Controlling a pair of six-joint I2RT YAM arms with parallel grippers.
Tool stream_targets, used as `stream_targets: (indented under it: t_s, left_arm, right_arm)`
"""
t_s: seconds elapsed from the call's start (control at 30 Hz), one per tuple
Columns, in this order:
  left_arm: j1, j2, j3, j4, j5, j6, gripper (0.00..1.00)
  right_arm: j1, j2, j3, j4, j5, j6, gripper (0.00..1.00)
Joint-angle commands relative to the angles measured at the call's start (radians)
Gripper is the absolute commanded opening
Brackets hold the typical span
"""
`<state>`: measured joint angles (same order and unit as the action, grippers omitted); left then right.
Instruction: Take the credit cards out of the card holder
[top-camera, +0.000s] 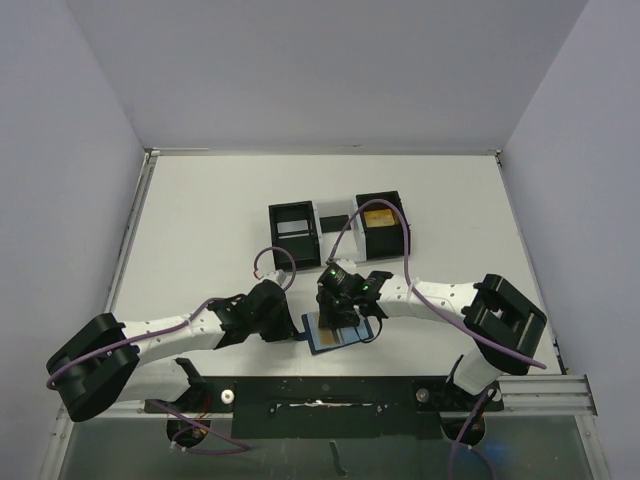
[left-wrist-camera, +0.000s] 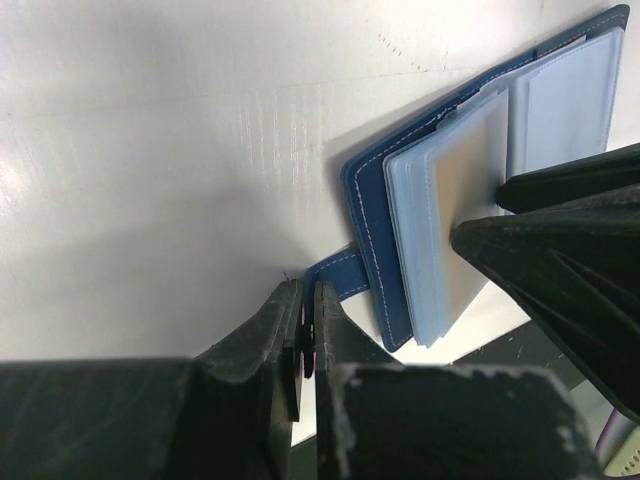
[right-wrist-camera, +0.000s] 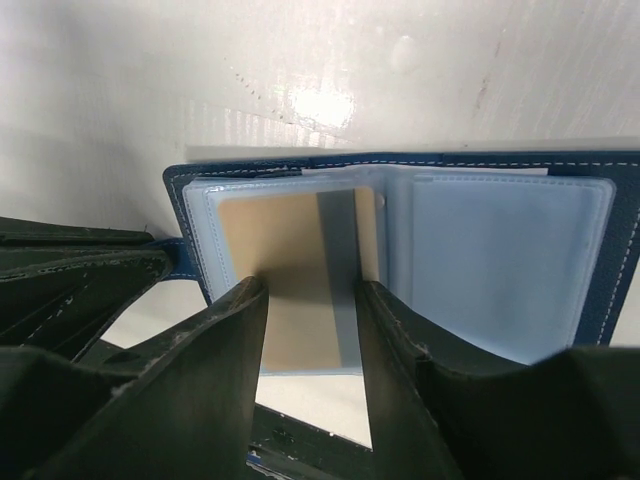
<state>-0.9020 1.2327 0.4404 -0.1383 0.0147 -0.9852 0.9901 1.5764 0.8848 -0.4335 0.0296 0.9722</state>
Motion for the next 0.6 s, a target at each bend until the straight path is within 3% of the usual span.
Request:
stream_targets:
  t_s: [0.0, 0.33, 0.57]
  left_arm:
    - [-0.003, 0.000, 0.038, 0.003, -0.016, 0.014, 0.00]
    - [-0.003, -0.011, 0.037, -0.013, -0.027, 0.016, 0.00]
    - [-0.003, -0.014, 0.033, -0.011, -0.031, 0.013, 0.00]
  right_arm:
    - [0.007, -0.042, 0.039, -0.024, 0.052, -0.002, 0.41]
    - [-0.027, -0.111, -0.022, 0.027, 0.023, 0.016, 0.38]
    - [-0.005, -0.070, 0.054, 0.009, 0.020, -0.033, 0.63]
